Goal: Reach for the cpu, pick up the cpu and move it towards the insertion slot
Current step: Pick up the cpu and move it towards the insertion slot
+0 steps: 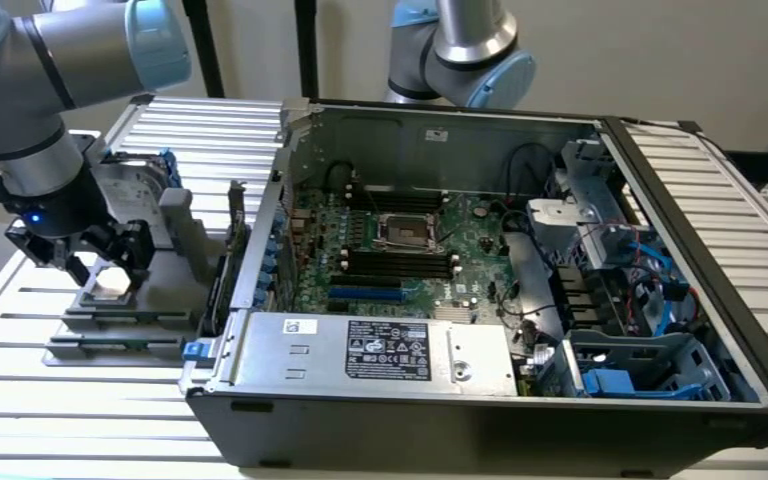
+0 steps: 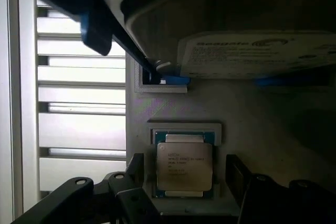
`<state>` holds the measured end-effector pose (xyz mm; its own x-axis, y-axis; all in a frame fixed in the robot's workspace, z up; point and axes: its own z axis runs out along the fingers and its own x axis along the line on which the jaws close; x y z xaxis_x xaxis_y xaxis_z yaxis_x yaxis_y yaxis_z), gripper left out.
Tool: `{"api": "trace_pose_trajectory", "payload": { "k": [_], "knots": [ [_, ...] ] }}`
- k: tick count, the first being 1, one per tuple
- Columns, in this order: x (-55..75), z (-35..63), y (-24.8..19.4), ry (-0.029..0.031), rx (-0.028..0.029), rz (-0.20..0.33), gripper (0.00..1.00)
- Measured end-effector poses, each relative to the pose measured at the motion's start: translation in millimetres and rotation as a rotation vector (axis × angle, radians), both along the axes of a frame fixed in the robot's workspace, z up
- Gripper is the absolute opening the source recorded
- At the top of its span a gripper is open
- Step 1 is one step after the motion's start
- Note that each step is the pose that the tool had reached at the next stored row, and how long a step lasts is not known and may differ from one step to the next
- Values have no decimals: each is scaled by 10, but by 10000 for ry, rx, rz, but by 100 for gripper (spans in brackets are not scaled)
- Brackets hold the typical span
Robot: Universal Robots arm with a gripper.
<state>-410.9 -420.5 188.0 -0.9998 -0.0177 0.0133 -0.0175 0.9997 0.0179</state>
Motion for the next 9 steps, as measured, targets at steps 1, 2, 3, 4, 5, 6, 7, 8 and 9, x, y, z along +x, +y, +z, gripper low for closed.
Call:
{"api": "trace_pose_trajectory", "payload": {
  "k": [1, 2, 3, 4, 5, 6, 7, 8, 9],
  "knots": [
    [0, 0, 1, 1, -1, 1, 73],
    [0, 0, 3, 1, -1, 0, 73],
    [0, 0, 4, 1, -2, 0, 71],
    [0, 0, 5, 1, -1, 0, 71],
    [0, 0, 6, 1, -1, 0, 64],
    [0, 0, 7, 1, -2, 1, 64],
    [0, 0, 8, 1, -1, 1, 64],
    [0, 0, 8, 2, -2, 0, 64],
    [0, -1, 9, 1, -2, 1, 64]
  ]
}}
